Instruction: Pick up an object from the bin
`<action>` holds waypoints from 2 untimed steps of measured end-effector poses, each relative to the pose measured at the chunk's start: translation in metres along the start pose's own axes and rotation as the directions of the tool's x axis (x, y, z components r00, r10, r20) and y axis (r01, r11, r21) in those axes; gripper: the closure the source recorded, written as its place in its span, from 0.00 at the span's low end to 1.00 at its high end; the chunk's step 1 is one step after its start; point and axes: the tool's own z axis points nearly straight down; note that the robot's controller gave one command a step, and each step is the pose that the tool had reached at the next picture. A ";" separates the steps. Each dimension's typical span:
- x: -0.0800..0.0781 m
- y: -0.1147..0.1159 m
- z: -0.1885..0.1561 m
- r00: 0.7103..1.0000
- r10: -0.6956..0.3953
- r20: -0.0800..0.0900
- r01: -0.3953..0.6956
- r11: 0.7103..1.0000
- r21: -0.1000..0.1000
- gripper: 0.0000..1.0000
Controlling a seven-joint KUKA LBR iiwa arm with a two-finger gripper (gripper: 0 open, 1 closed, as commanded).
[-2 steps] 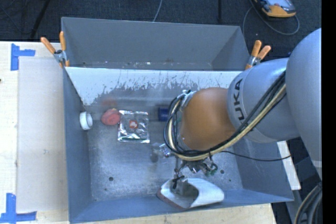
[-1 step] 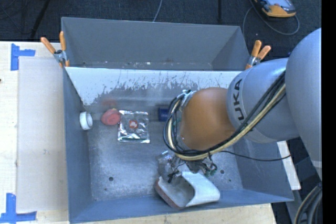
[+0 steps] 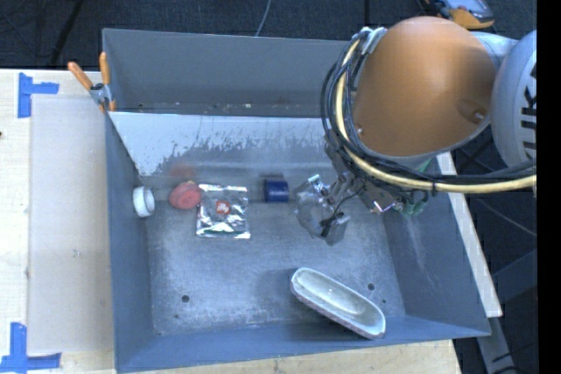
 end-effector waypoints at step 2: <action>0.015 0.006 0.124 0.979 0.203 -0.013 -0.203 0.979 -0.002 0.00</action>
Offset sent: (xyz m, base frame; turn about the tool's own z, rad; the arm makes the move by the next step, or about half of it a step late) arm -0.0150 -0.0007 -0.1234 0.2023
